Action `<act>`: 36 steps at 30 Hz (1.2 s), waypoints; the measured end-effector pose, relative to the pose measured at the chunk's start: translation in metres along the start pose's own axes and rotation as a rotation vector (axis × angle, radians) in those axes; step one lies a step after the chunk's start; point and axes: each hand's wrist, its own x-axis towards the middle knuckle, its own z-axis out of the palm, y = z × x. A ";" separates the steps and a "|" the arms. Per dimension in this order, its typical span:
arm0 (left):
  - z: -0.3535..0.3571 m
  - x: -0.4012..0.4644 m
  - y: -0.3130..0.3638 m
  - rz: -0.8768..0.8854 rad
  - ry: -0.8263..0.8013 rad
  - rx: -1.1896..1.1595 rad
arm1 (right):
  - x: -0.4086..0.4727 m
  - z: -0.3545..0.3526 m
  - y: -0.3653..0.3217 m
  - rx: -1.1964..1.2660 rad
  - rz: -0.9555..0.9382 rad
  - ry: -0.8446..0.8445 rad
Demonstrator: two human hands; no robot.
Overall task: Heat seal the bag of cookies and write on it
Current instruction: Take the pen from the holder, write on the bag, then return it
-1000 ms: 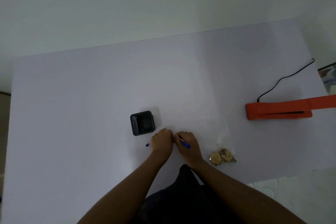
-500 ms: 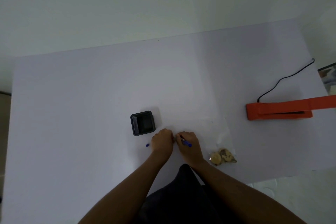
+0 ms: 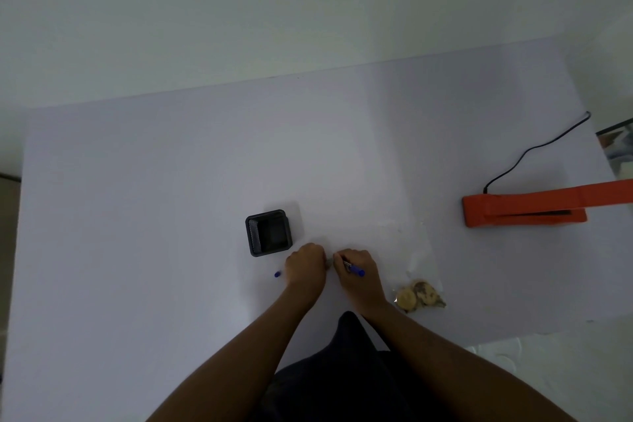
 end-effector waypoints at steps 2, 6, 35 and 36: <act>0.001 0.000 -0.001 0.007 -0.001 0.006 | 0.000 0.000 -0.002 0.028 0.023 -0.001; -0.001 0.001 0.001 0.027 -0.014 0.024 | -0.002 0.000 -0.004 0.033 -0.056 -0.054; 0.000 0.002 0.001 0.032 -0.005 0.044 | 0.000 -0.001 -0.002 0.044 -0.045 -0.065; 0.000 0.002 0.001 0.033 -0.005 0.043 | 0.000 -0.002 -0.003 0.047 -0.049 -0.063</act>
